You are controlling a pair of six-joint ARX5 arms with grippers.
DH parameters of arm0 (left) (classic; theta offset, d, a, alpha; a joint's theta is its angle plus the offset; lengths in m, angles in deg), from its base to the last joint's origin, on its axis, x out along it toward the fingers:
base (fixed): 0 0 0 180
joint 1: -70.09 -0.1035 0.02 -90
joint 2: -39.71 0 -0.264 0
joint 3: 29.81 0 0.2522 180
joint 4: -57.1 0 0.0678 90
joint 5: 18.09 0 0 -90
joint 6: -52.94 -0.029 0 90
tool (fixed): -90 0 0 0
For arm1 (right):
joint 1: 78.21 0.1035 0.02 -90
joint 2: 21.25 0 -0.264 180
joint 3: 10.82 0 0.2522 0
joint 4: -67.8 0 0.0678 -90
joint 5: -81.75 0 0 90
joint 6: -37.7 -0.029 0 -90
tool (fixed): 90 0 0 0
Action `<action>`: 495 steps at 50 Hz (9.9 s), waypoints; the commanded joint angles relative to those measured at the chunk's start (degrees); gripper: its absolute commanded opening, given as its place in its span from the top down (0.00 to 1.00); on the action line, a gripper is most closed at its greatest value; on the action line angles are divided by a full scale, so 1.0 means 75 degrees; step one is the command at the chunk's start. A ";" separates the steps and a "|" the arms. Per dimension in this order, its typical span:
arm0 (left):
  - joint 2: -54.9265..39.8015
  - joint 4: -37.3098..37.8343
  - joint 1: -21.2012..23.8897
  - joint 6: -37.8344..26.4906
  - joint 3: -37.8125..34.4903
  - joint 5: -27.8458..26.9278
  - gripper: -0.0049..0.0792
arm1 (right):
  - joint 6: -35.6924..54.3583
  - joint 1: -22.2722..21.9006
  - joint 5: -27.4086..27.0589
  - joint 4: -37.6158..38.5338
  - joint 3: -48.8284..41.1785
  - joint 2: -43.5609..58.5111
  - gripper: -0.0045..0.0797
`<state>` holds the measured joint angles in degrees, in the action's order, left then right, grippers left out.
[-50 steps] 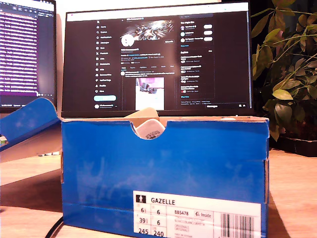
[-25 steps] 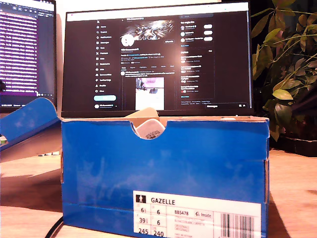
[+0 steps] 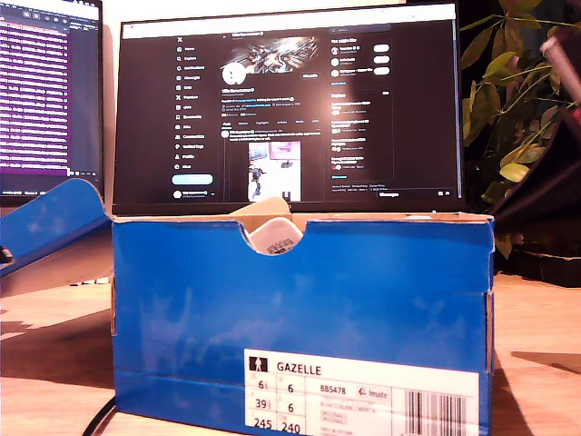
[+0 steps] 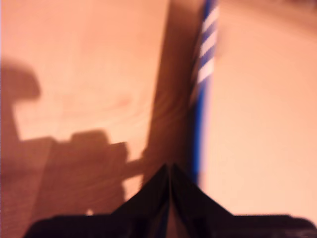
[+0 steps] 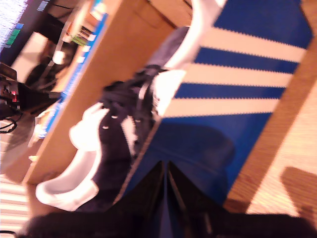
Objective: Close the blue shoebox by pushing the lid with your left arm and holding the box in place with your right arm
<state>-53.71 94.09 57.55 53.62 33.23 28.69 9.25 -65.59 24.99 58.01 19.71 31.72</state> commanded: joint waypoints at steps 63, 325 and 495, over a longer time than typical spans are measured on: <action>-0.0227 0.2634 0.0527 -0.0353 0.2620 -0.4130 0.96 | 0.0003 0.0766 -0.0312 0.1218 0.0131 0.1268 0.96; 0.6822 -0.0726 0.1751 -0.0408 -0.1851 0.3488 0.96 | 0.3722 -0.2090 -0.2911 -0.3413 0.1151 -0.4071 0.96; 1.2546 -0.1609 0.3040 -0.0015 -0.6758 0.6662 0.96 | 0.4127 -0.2025 -0.3226 -0.3477 -0.1597 -0.7050 0.96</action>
<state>39.92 81.50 80.00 53.65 -15.73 78.44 39.59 -81.11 0.68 31.69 8.91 -20.78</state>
